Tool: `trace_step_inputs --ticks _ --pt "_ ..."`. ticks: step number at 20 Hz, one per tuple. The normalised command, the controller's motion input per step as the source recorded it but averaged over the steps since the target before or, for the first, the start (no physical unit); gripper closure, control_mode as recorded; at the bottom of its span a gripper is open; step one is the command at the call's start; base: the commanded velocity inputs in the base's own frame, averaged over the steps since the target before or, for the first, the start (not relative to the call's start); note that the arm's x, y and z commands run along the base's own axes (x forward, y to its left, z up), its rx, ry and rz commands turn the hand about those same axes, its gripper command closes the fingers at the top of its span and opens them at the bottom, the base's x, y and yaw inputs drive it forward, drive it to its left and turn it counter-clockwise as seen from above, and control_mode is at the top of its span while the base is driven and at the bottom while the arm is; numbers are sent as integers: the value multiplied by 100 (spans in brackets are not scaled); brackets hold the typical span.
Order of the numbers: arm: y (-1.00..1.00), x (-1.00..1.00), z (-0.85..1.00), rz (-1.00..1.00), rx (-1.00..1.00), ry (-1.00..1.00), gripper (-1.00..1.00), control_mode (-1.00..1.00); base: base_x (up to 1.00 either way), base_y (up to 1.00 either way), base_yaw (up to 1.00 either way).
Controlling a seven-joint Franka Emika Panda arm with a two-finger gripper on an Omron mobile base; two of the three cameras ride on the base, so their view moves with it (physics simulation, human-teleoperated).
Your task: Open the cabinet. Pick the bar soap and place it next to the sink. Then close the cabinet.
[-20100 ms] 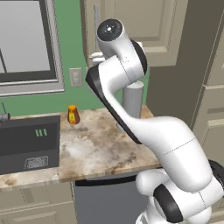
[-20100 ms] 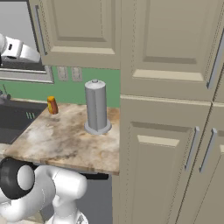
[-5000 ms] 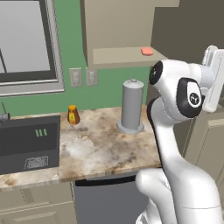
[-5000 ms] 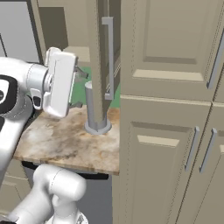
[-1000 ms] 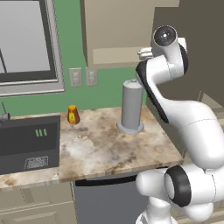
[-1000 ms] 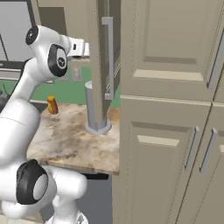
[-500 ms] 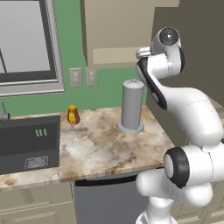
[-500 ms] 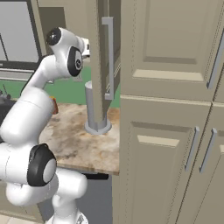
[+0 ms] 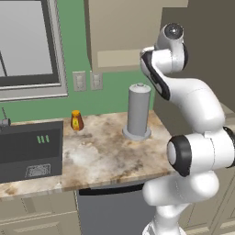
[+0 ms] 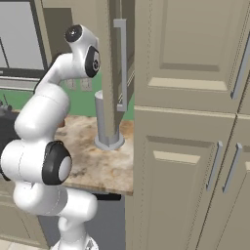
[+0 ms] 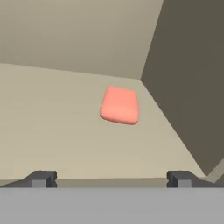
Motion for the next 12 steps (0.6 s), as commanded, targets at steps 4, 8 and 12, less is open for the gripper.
trace_step_inputs --ticks 4,8,12 --pt "-3 37 -2 2 0 7 -100 -100 0 0 0" --pt "-12 36 -3 2 0 2 -100 -100 0 0 0" --pt "-12 33 -2 0 0 0 -100 -100 0 0 0"
